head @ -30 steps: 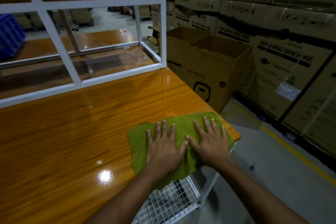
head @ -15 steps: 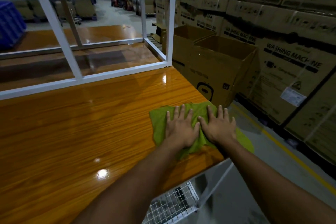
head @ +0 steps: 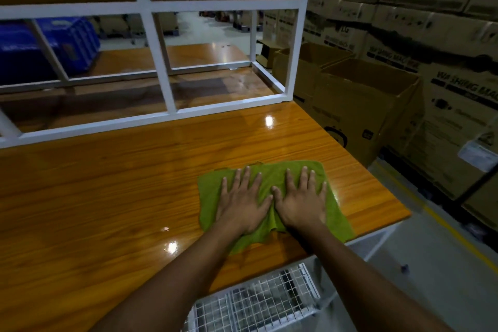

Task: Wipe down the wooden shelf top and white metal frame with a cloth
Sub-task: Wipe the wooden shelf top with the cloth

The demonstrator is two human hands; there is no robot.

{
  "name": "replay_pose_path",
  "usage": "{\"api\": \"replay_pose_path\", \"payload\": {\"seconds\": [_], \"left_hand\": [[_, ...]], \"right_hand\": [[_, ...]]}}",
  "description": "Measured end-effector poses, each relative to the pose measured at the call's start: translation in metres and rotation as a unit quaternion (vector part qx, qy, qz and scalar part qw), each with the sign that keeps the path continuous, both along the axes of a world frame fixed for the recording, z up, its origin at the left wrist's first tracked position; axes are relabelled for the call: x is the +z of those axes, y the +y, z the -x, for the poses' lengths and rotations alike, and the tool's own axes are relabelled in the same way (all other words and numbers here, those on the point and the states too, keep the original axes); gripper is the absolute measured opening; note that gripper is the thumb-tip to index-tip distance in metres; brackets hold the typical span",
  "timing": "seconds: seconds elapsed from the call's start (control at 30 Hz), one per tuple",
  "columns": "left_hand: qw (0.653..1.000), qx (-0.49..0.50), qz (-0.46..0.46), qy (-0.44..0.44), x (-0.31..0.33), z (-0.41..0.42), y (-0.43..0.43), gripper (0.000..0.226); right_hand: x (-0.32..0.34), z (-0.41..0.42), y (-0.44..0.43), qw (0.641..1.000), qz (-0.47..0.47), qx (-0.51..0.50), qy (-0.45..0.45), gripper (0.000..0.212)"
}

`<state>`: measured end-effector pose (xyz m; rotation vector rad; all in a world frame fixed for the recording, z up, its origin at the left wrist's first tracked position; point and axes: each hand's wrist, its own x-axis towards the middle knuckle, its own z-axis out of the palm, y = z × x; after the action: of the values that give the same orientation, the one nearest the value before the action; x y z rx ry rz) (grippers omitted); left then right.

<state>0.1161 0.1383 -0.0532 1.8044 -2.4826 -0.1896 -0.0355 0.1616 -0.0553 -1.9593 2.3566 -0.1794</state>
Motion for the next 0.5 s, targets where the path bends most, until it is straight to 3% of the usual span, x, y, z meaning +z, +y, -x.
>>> {"api": "replay_pose_path", "payload": {"seconds": [0.3, 0.5], "left_hand": [[0.999, 0.036, 0.012, -0.023, -0.004, -0.082, 0.065, 0.086], [0.996, 0.087, -0.003, -0.009, 0.001, -0.087, 0.104, 0.087]], "right_hand": [[-0.003, -0.084, 0.051, 0.998, 0.007, 0.052, -0.017, 0.078], [-0.011, -0.082, 0.087, 0.994, 0.038, 0.097, -0.041, 0.070]]}}
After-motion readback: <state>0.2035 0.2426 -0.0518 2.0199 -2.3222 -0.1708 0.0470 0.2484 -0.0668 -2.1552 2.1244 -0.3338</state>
